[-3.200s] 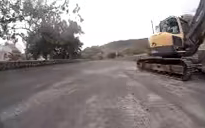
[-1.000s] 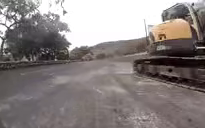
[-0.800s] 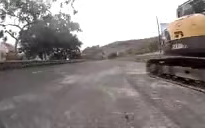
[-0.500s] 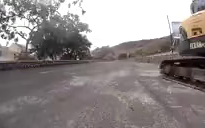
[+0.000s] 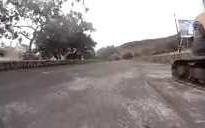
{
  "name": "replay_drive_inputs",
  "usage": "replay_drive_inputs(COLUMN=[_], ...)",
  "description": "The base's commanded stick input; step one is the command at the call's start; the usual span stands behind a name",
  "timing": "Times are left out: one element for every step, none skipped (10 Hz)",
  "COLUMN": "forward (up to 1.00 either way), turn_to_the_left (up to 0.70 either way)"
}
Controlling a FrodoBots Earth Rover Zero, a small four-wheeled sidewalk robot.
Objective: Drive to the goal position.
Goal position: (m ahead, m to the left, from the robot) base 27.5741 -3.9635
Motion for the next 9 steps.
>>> replay_drive_inputs(forward=[0.70,0.70,0.70,0.70,0.70,0.70,0.70,0.70,0.70], turn_to_the_left=[0.00,-0.27,-0.27,-0.27,0.00,0.00,0.00,0.00,0.00])
